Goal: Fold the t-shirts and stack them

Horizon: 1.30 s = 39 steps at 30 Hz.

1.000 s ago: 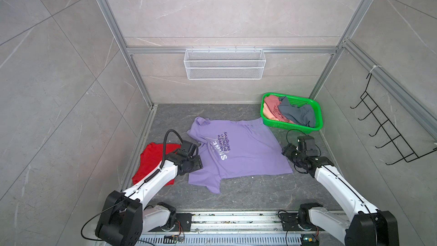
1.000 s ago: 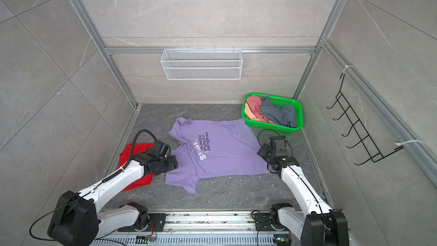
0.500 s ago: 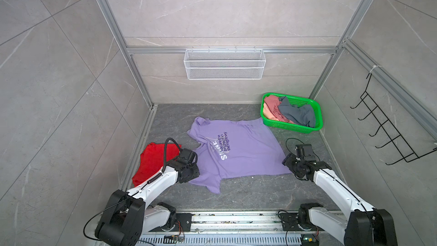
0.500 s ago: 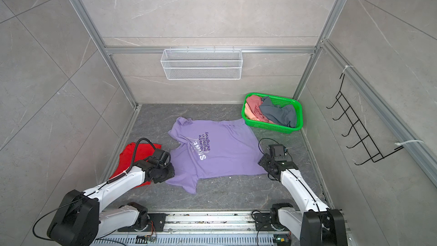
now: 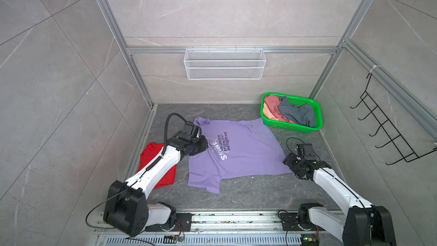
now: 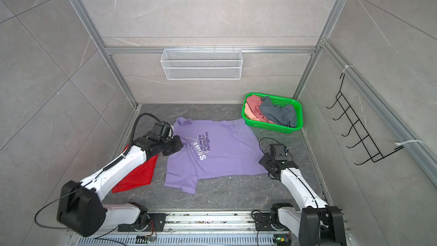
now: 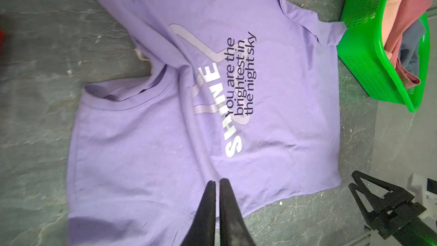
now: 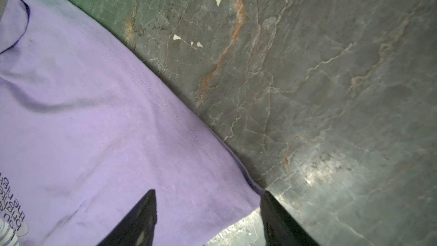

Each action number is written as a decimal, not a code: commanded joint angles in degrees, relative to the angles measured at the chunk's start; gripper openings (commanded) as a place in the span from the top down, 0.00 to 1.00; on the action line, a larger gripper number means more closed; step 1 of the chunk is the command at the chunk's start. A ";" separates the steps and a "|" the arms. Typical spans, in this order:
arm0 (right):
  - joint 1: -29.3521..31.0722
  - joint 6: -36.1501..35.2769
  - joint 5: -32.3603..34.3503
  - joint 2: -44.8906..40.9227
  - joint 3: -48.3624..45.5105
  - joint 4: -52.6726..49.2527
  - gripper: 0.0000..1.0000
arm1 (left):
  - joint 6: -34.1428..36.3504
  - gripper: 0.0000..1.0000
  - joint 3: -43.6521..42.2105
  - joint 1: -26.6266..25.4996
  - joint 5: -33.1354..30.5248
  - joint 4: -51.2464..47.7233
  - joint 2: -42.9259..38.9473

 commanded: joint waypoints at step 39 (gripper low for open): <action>-2.24 0.96 -1.28 -6.00 -1.20 -4.21 0.18 | 3.60 1.00 -16.65 0.05 0.49 0.60 -9.95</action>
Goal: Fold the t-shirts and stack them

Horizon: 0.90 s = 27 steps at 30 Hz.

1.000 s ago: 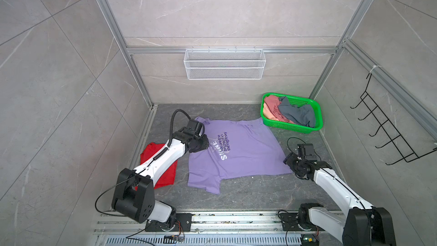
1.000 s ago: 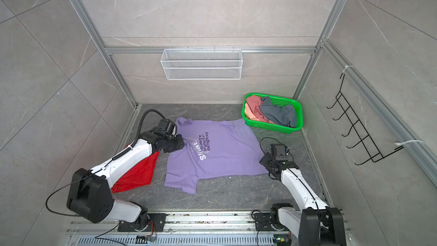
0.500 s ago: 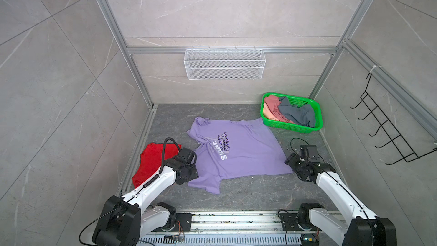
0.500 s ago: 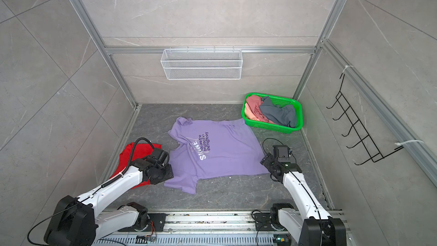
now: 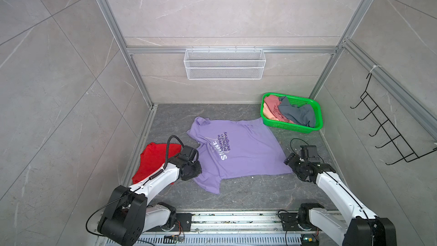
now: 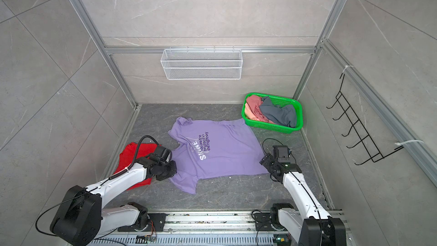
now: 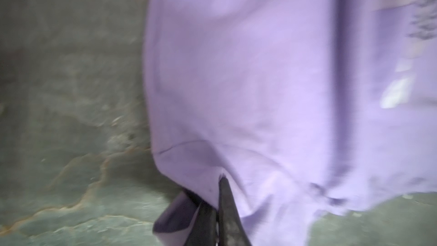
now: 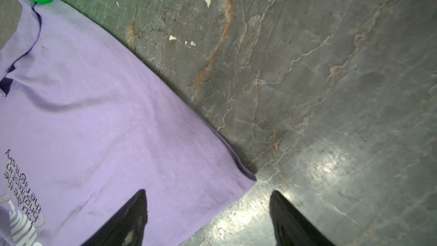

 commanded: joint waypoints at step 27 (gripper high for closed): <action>-0.69 0.50 -0.83 4.54 -2.66 6.49 0.18 | 11.22 0.55 25.76 1.55 0.88 -2.44 19.18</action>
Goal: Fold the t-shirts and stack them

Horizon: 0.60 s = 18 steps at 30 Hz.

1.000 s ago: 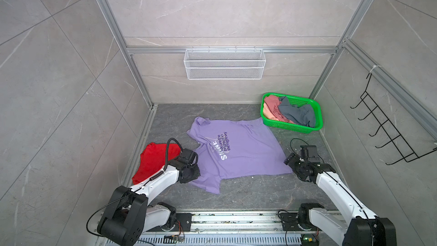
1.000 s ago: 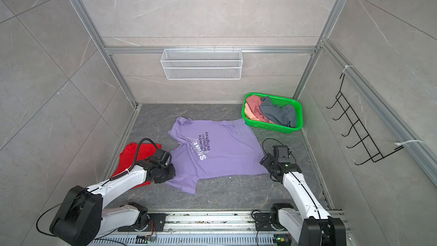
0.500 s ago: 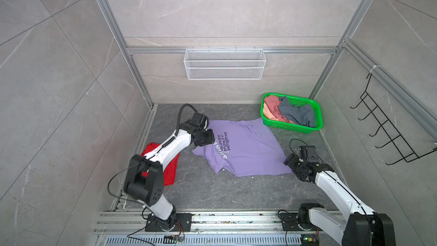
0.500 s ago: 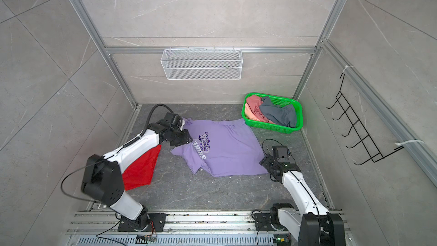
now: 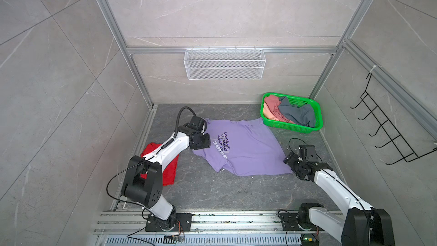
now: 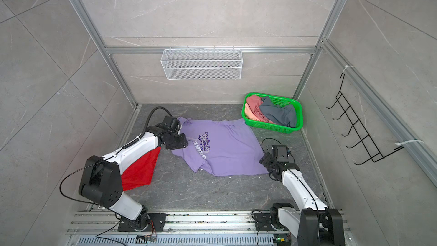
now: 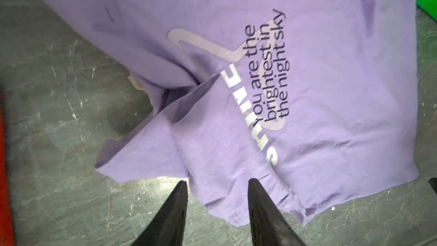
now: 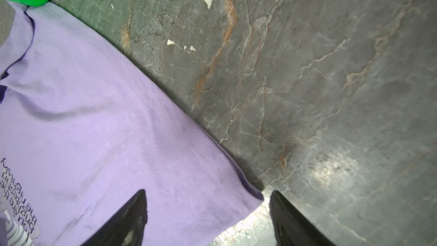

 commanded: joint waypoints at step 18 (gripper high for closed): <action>-0.78 2.17 -1.66 6.06 -1.84 4.71 0.18 | -3.13 0.81 -1.04 0.83 1.99 10.59 9.22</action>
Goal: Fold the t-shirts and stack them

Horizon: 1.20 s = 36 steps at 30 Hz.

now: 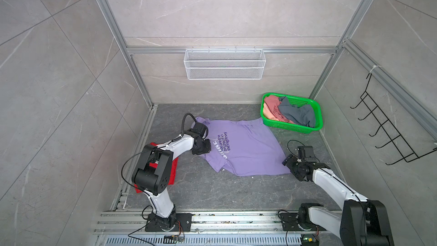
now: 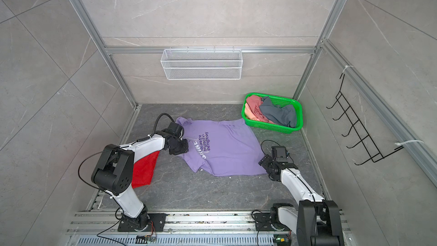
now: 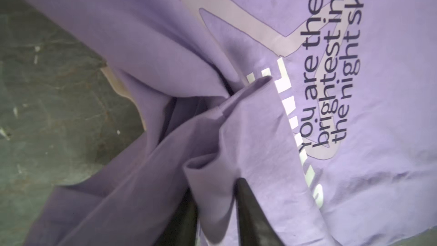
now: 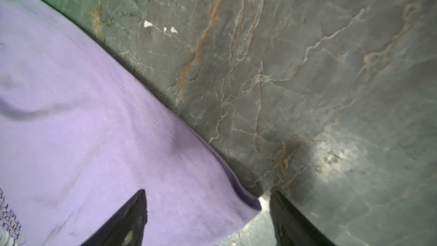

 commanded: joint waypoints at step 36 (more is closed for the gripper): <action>3.91 -9.12 -2.52 -18.07 28.23 -20.20 1.00 | 0.24 1.00 1.10 0.90 -12.86 -15.15 -43.38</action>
